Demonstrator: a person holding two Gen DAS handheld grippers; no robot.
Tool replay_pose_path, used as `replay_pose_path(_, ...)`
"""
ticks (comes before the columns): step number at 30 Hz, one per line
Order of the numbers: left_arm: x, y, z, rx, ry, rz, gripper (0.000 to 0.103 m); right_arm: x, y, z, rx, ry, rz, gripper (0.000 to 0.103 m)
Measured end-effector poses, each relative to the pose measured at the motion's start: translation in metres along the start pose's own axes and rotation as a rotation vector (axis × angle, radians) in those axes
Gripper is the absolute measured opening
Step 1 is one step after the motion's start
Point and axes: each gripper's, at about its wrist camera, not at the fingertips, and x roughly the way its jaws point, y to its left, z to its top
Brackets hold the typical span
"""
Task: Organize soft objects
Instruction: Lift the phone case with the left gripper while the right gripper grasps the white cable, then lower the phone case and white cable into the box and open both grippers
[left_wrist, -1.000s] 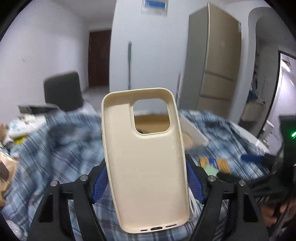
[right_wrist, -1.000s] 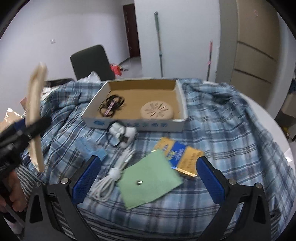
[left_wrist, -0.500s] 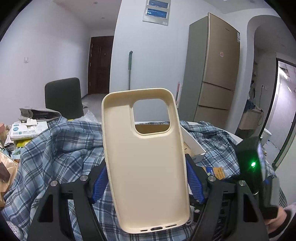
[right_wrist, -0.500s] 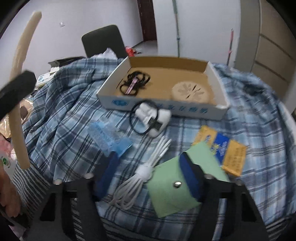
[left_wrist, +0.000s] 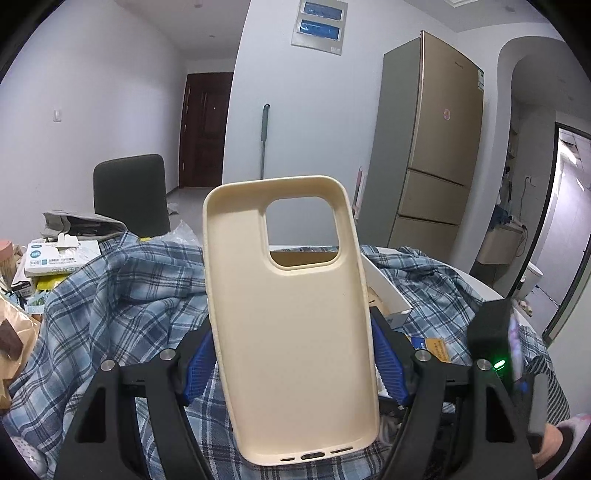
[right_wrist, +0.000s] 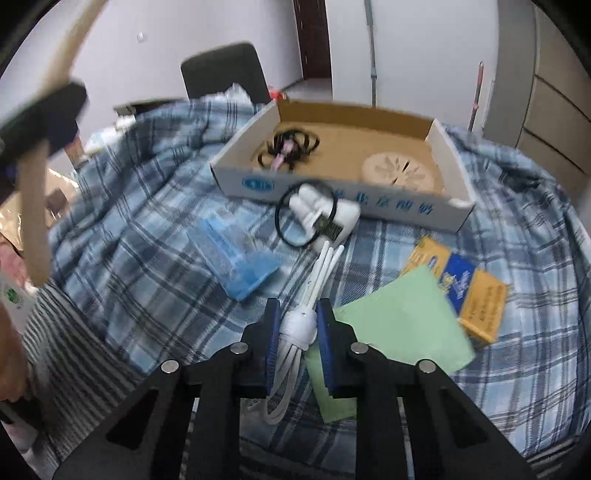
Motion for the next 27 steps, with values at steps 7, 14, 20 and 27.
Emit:
replay_pose_path(7,-0.024,-0.006,0.013,0.003,0.015,-0.013,0.076,-0.053,-0.003,0.003,-0.003,-0.110,0.001,0.019)
replay_pose_path(14,-0.046,-0.022,0.044,0.035,-0.033,-0.012,0.076,-0.110,-0.003,0.033,-0.037,-0.254,-0.046,0.019)
replay_pose_path(20,-0.044,-0.037,0.098,0.064,-0.109,0.041,0.076,-0.134,-0.018,0.094,0.001,-0.370,-0.093,0.019)
replay_pose_path(27,0.017,-0.048,0.145,0.046,-0.021,0.067,0.077,-0.117,-0.034,0.153,0.027,-0.356,-0.089,0.019)
